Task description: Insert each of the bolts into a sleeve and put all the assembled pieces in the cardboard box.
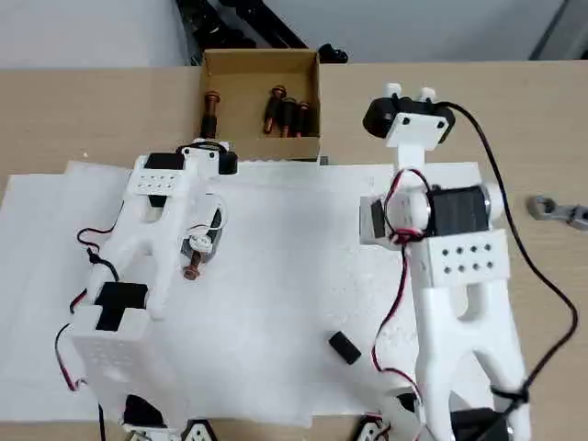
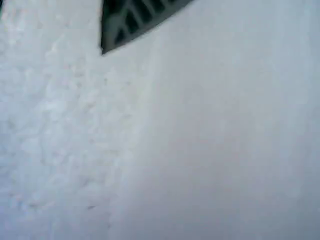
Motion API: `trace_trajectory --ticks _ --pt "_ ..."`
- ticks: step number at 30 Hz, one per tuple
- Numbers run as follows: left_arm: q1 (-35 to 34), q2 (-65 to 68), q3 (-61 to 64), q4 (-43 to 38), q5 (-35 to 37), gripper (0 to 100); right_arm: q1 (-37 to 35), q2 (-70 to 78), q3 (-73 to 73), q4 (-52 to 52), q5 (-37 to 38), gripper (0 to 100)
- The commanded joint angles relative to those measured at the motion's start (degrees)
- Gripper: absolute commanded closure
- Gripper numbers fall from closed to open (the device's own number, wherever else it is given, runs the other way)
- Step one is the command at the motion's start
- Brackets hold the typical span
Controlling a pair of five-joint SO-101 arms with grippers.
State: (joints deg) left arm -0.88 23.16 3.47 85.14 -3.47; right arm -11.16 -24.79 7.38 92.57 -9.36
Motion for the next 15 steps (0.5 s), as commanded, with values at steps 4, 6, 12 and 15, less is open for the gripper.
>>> trace_trajectory --ticks 4,6,12,15 --pt "0.79 -0.18 -0.04 2.29 -1.93 99 0.75 -4.09 3.43 -2.42 -0.53 87.3" --pt "2.46 -2.11 -0.04 3.87 -3.78 99 0.75 -4.70 4.31 -2.33 -0.53 87.3" --pt "7.74 -12.31 -0.04 7.56 -15.21 99 0.75 -7.78 7.47 -1.89 -0.35 87.3" --pt "8.53 -17.14 -0.04 10.73 -23.21 99 0.75 -10.07 9.32 -1.80 -0.09 87.3"
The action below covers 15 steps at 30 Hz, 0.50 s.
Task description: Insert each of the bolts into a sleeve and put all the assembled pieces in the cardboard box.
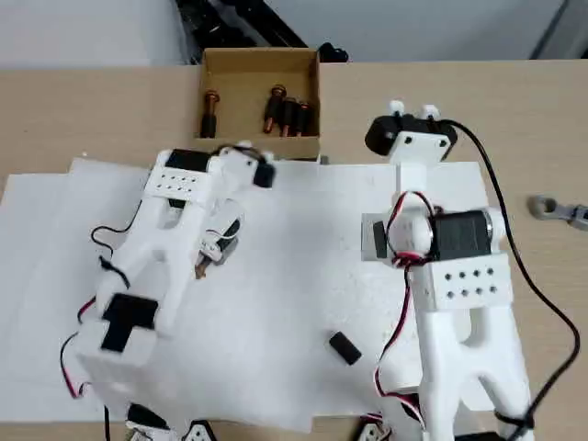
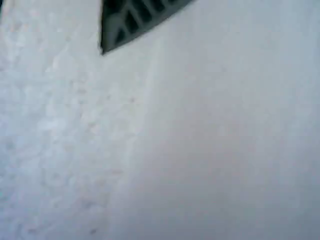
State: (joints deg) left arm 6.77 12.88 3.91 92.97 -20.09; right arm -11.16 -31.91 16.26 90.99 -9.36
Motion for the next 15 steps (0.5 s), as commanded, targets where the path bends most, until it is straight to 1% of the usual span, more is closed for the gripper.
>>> trace_trajectory --ticks 1,5,7,9,13,15 --pt "0.79 -8.00 -0.48 3.87 -8.79 99 0.75 -3.65 1.14 -0.22 -0.09 87.3" --pt "0.70 -11.52 -0.40 7.38 -16.18 99 0.92 -7.08 4.04 -0.22 0.00 87.3" --pt "0.70 -12.75 0.66 7.56 -19.69 99 2.42 -9.01 5.80 -0.22 0.44 87.3" --pt "0.62 -14.68 2.33 7.56 -24.00 99 4.88 -10.68 7.74 -0.22 2.81 87.3" --pt "0.35 -18.64 7.78 7.47 -35.96 99 11.30 -14.37 11.08 -0.22 5.45 87.3" --pt "-0.62 -19.87 10.15 7.47 -42.20 99 13.05 -16.57 12.92 -0.22 6.15 87.3"
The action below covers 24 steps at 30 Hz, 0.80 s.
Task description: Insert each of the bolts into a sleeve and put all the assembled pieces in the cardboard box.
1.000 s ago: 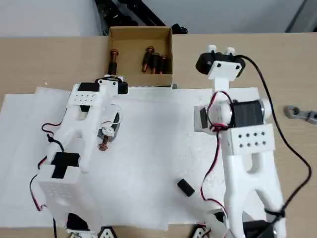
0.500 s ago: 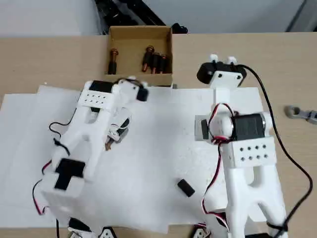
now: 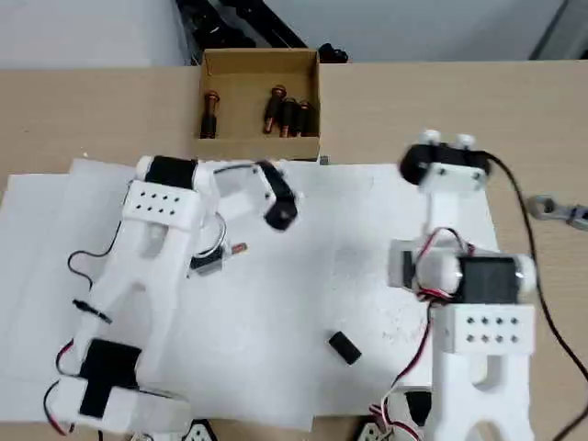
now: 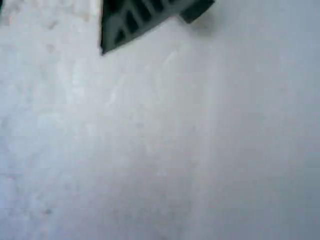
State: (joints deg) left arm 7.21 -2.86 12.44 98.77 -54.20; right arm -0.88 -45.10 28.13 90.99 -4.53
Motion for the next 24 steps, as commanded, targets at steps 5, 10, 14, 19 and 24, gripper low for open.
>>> trace_trajectory --ticks 5,10,14,19,24 --pt "-3.08 -4.57 5.67 0.88 -19.34 99 3.12 -9.19 6.59 -0.31 1.49 87.3" --pt "-3.87 -4.57 8.40 -4.13 -24.79 99 3.12 -14.20 10.20 -0.66 1.32 87.3" --pt "-3.69 -4.57 10.24 -8.18 -25.93 99 3.12 -16.40 10.64 -0.84 1.23 87.3" --pt "-3.78 -4.57 14.02 -13.01 -25.76 93 3.12 -17.19 10.64 -0.48 1.23 87.3" --pt "-3.78 -5.01 14.55 -13.63 -24.18 86 3.12 -17.19 10.64 -0.48 0.00 87.3"
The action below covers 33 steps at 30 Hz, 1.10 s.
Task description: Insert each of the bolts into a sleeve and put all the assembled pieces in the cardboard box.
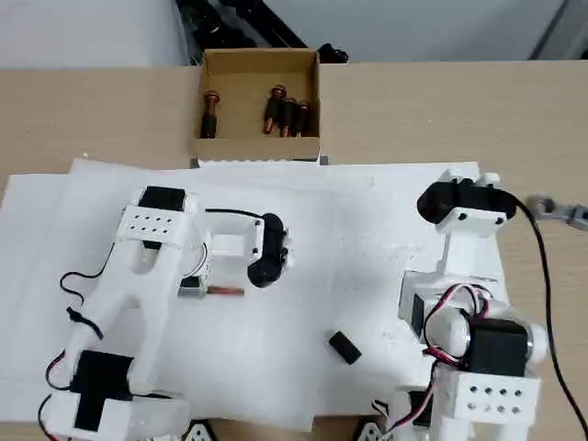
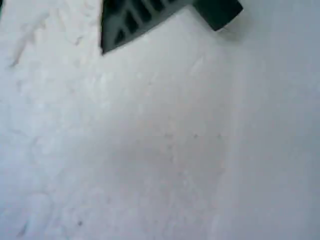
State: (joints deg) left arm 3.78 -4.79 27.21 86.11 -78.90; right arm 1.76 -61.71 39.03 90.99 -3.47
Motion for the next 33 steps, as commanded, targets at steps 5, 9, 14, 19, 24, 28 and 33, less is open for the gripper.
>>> trace_trajectory --ticks 5,9,14,19,24,28,33 --pt "-2.46 -3.08 -4.70 -0.70 8.18 82 0.48 -0.40 -0.26 -0.40 -3.60 87.3" --pt "-4.31 -3.08 -10.68 2.99 18.46 82 0.48 -0.57 -0.26 -0.57 -3.60 87.3" --pt "-2.90 -2.99 -16.84 11.78 44.40 82 0.48 -0.40 -0.26 -0.92 -3.69 87.3" --pt "-3.08 -3.08 -17.27 14.15 72.35 82 0.48 -0.13 -0.26 -1.01 -3.69 87.3" --pt "-2.81 -2.64 -15.34 13.89 92.92 82 0.22 -0.13 -0.26 -3.21 -4.92 87.3" --pt "-3.08 -2.55 -15.16 11.96 108.22 82 -4.35 -0.13 -0.26 -3.21 -7.38 87.3" --pt "-1.67 1.23 -15.08 11.60 112.44 82 -9.45 -0.13 -0.26 -3.30 -11.34 87.3"
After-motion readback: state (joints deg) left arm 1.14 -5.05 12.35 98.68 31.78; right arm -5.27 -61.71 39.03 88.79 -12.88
